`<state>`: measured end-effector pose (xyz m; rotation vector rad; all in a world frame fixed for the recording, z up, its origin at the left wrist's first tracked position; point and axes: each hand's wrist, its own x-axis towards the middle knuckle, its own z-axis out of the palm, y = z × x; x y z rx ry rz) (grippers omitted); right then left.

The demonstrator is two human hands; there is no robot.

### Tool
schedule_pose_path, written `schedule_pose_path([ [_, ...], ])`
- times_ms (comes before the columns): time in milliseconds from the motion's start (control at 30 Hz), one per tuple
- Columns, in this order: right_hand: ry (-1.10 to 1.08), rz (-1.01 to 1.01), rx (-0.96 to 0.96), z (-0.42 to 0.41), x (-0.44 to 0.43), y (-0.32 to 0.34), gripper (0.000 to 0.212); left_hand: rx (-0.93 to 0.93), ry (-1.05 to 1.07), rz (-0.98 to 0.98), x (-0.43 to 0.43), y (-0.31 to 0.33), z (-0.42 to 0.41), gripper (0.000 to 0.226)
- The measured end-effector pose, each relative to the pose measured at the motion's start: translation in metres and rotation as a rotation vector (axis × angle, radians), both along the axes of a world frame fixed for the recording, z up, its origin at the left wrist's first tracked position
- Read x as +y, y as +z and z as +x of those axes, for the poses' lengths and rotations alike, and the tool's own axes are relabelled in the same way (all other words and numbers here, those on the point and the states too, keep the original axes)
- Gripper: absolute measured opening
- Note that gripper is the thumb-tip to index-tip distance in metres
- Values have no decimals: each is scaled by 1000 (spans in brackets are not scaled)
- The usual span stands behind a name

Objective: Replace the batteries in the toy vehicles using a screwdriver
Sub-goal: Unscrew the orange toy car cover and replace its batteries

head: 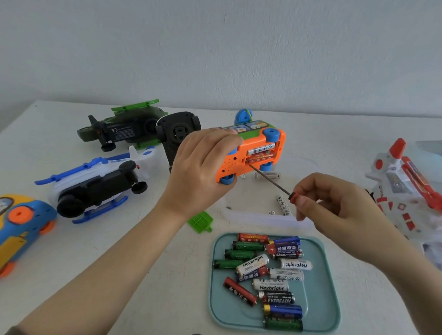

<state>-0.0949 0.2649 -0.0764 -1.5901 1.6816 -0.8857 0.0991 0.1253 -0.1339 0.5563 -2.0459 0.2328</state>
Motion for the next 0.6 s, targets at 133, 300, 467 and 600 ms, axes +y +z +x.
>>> schedule_pose_path([
  [133,-47,-2,-6,5,-2,0,8,3,-1,3,0,-1,2,30],
  [300,-85,28,-5,18,-5,1,7,-13,18,-35,5,2,-2,45],
  [467,-132,72,-7,42,-7,2,14,-14,-6,-72,11,4,-13,38],
  [600,-192,93,-78,50,-6,4,12,-18,-20,-69,10,2,-11,40],
])
